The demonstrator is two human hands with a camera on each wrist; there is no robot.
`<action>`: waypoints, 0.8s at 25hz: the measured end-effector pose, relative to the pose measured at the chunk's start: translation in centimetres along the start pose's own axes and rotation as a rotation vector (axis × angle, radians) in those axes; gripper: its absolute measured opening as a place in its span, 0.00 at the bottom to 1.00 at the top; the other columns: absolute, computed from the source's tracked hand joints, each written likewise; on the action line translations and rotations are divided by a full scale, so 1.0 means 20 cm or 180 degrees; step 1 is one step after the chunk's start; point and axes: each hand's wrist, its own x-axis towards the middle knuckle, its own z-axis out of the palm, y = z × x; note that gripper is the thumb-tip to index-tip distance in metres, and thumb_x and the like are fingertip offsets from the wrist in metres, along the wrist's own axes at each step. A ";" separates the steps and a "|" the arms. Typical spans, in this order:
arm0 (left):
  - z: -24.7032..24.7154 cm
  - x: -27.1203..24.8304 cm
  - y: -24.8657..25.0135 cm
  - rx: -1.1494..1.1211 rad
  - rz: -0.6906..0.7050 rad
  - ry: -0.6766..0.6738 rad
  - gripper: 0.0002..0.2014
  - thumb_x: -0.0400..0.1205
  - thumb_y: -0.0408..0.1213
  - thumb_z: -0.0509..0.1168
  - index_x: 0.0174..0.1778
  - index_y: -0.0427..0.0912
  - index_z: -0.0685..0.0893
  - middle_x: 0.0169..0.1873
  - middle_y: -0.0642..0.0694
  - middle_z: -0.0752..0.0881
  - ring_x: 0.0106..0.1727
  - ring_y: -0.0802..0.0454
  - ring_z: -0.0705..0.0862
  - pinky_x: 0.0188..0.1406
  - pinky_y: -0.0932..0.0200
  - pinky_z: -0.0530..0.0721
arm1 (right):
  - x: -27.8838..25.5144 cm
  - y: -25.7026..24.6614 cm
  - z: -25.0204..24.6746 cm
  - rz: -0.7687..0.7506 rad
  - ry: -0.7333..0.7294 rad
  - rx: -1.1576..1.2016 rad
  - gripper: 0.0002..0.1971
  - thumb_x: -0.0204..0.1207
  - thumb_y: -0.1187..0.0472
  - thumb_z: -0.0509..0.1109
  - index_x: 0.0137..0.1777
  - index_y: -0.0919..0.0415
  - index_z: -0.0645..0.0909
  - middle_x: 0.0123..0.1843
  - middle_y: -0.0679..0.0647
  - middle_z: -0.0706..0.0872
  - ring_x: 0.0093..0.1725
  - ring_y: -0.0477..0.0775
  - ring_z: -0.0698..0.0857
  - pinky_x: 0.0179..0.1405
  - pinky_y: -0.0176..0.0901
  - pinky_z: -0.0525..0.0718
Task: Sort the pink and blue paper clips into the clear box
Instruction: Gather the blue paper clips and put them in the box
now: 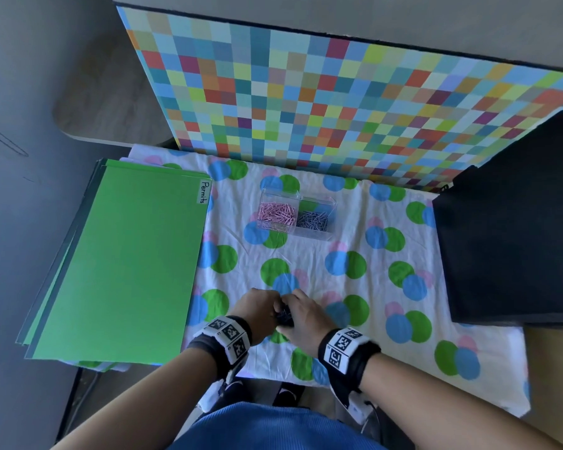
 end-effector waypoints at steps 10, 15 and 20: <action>-0.06 0.01 -0.06 -0.1669 -0.0249 0.0381 0.05 0.68 0.35 0.70 0.35 0.52 0.87 0.33 0.51 0.91 0.37 0.54 0.89 0.44 0.56 0.88 | 0.08 0.02 -0.07 0.0313 0.0300 0.0736 0.07 0.74 0.64 0.70 0.50 0.61 0.88 0.49 0.57 0.90 0.49 0.55 0.88 0.46 0.39 0.84; -0.14 0.06 0.05 -0.4155 -0.1347 0.0395 0.13 0.85 0.40 0.59 0.42 0.35 0.82 0.35 0.38 0.84 0.34 0.45 0.83 0.40 0.52 0.83 | 0.12 -0.05 -0.23 0.0195 0.0511 0.1040 0.08 0.72 0.64 0.72 0.50 0.60 0.88 0.48 0.55 0.91 0.46 0.50 0.88 0.38 0.27 0.76; -0.20 0.09 0.11 -0.5617 -0.1285 -0.0129 0.20 0.87 0.43 0.48 0.53 0.34 0.81 0.41 0.36 0.84 0.40 0.42 0.83 0.42 0.50 0.82 | 0.19 -0.22 -0.33 -0.0659 0.0420 0.0526 0.13 0.71 0.68 0.69 0.55 0.62 0.86 0.50 0.61 0.89 0.51 0.56 0.86 0.47 0.35 0.76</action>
